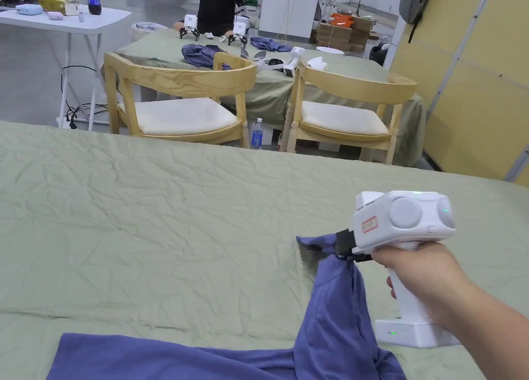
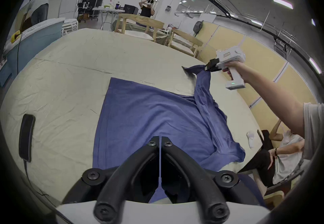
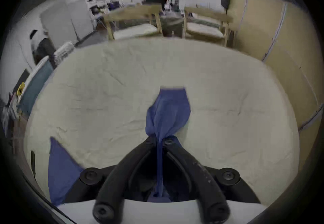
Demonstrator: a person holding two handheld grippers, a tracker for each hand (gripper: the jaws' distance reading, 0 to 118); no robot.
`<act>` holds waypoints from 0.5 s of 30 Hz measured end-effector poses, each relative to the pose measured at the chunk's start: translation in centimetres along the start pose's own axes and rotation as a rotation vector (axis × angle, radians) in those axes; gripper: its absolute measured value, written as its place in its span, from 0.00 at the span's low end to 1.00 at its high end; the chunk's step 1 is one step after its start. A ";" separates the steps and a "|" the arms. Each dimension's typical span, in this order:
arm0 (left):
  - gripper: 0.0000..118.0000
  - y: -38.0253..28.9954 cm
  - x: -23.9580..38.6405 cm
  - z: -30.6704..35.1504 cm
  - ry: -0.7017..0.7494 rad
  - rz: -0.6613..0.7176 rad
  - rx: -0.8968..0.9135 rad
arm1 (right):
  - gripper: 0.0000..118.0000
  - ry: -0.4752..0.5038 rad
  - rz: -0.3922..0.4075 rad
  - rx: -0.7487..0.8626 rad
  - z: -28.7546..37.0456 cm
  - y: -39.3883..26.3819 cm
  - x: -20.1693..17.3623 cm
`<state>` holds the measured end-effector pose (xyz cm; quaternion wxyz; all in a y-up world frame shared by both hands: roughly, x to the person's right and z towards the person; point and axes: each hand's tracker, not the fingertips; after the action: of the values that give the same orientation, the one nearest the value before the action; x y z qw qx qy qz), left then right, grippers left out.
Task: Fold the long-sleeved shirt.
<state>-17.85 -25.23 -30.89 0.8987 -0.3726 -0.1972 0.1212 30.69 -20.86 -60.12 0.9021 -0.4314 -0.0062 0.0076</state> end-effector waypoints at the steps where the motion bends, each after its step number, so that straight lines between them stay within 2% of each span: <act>1: 0.01 -0.2 0.3 0.4 -0.002 -0.003 0.006 | 0.06 -0.002 0.037 0.032 2.6 -1.0 -0.5; 2: 0.01 -0.3 0.4 0.9 -0.004 -0.003 0.009 | 0.06 0.001 0.077 0.066 5.5 -2.6 -1.1; 4: 0.01 -0.7 0.7 1.5 -0.007 -0.004 0.009 | 0.06 -0.026 0.090 0.139 10.6 -6.5 -2.5; 5: 0.01 -0.9 0.8 1.6 -0.005 -0.002 0.011 | 0.06 -0.003 0.104 0.140 12.3 -8.9 -3.1; 8: 0.01 -1.1 0.5 1.8 -0.006 0.020 -0.001 | 0.06 -0.025 0.115 0.120 15.2 -16.8 -5.2; 10: 0.01 -1.2 0.7 2.1 0.010 0.031 0.000 | 0.06 -0.038 0.143 0.006 14.3 -21.6 -6.4; 15: 0.01 -1.5 1.6 3.6 0.002 0.030 0.001 | 0.06 -0.034 0.034 -0.329 6.3 -30.4 -7.1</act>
<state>-17.97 -23.45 -27.06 0.8972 -0.3750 -0.1905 0.1343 23.77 -35.12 -32.56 0.8189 -0.5730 -0.0152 0.0290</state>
